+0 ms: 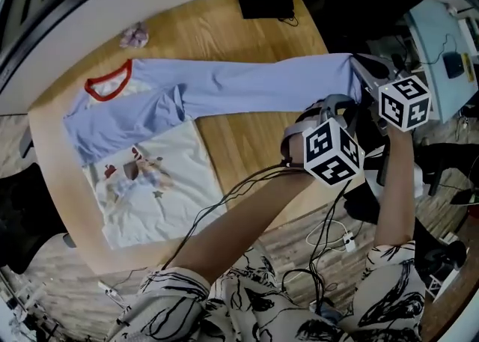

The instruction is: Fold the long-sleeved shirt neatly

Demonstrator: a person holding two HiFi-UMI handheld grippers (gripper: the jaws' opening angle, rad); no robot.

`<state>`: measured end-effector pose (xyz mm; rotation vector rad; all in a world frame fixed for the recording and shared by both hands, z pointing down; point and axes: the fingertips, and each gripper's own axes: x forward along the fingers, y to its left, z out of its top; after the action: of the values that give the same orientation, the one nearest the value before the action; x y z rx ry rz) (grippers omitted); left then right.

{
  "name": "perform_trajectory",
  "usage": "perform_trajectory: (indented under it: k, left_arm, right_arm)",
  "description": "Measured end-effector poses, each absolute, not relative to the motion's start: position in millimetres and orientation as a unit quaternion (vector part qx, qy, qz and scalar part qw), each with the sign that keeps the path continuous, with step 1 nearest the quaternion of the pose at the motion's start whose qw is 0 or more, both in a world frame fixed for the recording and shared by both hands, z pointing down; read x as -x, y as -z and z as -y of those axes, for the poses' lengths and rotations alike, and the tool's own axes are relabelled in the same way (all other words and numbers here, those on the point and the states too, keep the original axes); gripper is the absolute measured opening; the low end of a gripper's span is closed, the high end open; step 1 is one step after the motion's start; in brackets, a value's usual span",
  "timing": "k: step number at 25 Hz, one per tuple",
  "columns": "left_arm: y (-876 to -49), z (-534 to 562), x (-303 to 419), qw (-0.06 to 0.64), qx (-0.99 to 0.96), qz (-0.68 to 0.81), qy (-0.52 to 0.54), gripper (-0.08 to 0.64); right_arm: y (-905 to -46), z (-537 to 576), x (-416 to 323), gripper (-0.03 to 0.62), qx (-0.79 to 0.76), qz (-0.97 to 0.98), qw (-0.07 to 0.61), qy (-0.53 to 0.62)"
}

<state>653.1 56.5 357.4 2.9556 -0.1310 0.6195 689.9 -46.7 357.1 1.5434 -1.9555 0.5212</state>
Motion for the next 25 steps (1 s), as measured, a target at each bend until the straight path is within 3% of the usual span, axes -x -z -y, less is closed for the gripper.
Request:
perform_trajectory:
  k: [8,14,25]
  left_arm:
    - [-324.8,-11.4,-595.4,0.105,-0.976,0.116,-0.149,0.031]
    - [-285.6,42.1,-493.6,0.137,-0.967,0.195,-0.094,0.031]
    - [-248.3,118.2,-280.2,0.130,-0.940,0.304,-0.079,0.031]
  right_arm:
    - [-329.4,90.8,-624.1,0.020,-0.536,0.757,0.309,-0.211]
    - [-286.6,145.4,-508.9,0.020,-0.479,0.807,0.283,-0.200]
    - [-256.8,217.8,-284.6,0.020,-0.382,0.866,0.259,-0.195]
